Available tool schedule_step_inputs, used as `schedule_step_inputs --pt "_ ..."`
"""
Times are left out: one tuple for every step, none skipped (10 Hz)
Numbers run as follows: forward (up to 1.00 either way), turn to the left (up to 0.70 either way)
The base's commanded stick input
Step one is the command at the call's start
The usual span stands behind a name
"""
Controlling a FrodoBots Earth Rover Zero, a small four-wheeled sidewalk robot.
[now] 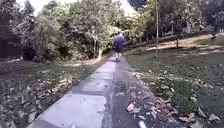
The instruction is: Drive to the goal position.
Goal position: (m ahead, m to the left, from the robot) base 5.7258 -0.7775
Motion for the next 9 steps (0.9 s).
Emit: schedule_step_inputs --pt "0.5 0.0" --pt "0.5 0.0" --pt "0.5 0.0" --pt "0.5 0.0" --pt "0.5 0.0" --pt "0.5 0.0" --pt "0.5 0.0" --pt "0.5 0.0" --pt "0.5 0.0"
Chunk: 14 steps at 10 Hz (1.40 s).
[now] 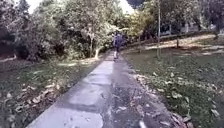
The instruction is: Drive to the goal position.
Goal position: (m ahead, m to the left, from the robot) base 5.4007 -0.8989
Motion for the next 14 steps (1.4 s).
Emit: schedule_step_inputs --pt "0.5 0.0" --pt "0.5 0.0" --pt "0.5 0.0" --pt "0.5 0.0" --pt "0.5 0.0" --pt "0.5 0.0" --pt "0.5 0.0" --pt "0.5 0.0" --pt "0.5 0.0" --pt "0.5 0.0" --pt "0.5 0.0" --pt "0.5 0.0" --pt "0.5 0.0" --pt "0.5 0.0"
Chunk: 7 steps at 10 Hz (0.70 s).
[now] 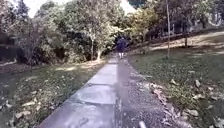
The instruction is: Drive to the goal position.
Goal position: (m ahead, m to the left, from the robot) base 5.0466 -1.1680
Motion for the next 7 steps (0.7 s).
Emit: schedule_step_inputs --pt "0.5 0.0" --pt "0.5 0.0" --pt "0.5 0.0" --pt "0.5 0.0" --pt "0.5 0.0" --pt "0.5 0.0" --pt "0.5 0.0"
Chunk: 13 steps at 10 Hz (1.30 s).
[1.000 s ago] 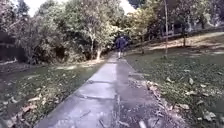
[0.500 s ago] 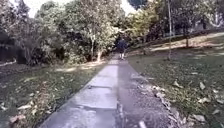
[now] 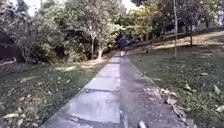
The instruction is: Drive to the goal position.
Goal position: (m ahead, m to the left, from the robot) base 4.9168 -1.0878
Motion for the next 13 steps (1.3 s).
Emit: schedule_step_inputs --pt "0.5 0.0" --pt "0.5 -0.01" --pt "0.5 -0.1" --pt "0.5 -0.18" --pt "0.5 -0.5" --pt "0.5 -0.5" --pt "0.5 -0.5" --pt "0.5 -0.32" --pt "0.5 -0.05" --pt "0.5 0.0" --pt "0.5 0.0" --pt "0.5 0.0" --pt "0.5 0.0"
